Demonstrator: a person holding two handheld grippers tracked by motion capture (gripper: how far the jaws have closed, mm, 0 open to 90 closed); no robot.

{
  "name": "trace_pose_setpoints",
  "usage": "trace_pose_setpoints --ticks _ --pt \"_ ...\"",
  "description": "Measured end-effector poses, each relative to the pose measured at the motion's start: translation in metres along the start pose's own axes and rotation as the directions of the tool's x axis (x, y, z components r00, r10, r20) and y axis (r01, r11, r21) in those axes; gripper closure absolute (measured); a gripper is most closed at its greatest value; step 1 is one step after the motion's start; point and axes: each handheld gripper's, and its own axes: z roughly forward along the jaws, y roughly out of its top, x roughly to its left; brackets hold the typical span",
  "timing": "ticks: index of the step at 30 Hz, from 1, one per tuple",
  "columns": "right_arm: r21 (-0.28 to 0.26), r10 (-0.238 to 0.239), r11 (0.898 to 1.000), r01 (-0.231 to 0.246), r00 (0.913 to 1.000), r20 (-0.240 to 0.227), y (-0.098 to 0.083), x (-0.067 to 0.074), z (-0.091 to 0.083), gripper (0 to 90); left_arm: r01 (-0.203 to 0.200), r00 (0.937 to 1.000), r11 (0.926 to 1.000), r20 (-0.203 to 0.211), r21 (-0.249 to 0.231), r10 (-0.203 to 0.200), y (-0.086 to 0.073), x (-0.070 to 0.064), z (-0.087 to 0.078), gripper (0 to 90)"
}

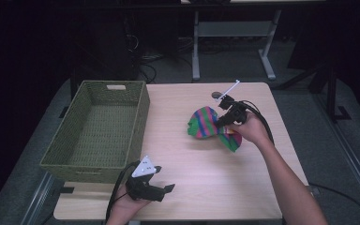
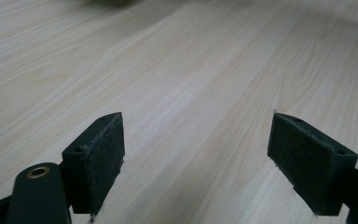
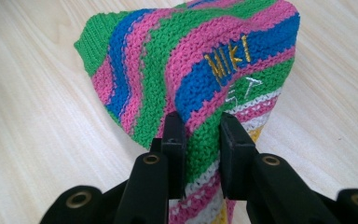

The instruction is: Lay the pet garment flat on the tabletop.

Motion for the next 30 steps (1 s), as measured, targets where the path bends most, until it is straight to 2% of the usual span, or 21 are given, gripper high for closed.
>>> trace_pose_setpoints --ticks 5,6,8,12,23,30 --pt "-0.02 -0.009 1.0 0.009 1.0 -0.004 -0.003 0.002 -0.009 74.3 -0.01 1.0 0.9999 -0.003 0.012 0.01 0.0 0.0 0.0 18.3" --pt "-0.022 -0.009 1.0 0.009 0.9999 -0.006 -0.004 0.003 -0.011 74.3 -0.023 0.9997 0.9996 -0.007 0.015 0.024 0.0 0.001 0.0 18.3" --pt "-0.024 -0.014 1.0 0.014 0.9999 -0.004 -0.006 0.004 -0.015 74.3 -0.002 1.0 1.0 -0.002 0.009 0.002 -0.001 0.0 0.0 18.4" --pt "-0.046 -0.023 0.999 0.022 0.9996 -0.016 -0.011 0.008 -0.022 74.4 0.006 1.0 0.9999 -0.004 -0.01 -0.006 -0.001 -0.001 -0.002 18.4" --pt "-0.087 -0.047 0.995 0.043 0.9978 -0.046 -0.018 0.017 -0.037 74.4 -0.017 0.9999 0.9999 -0.004 -0.001 0.017 -0.001 -0.003 0.0 18.3" --pt "-0.106 -0.087 0.991 0.081 0.9951 -0.048 -0.022 0.03 -0.049 74.3 -0.019 0.9998 0.9998 -0.007 0.002 0.019 -0.001 -0.002 -0.001 18.4"
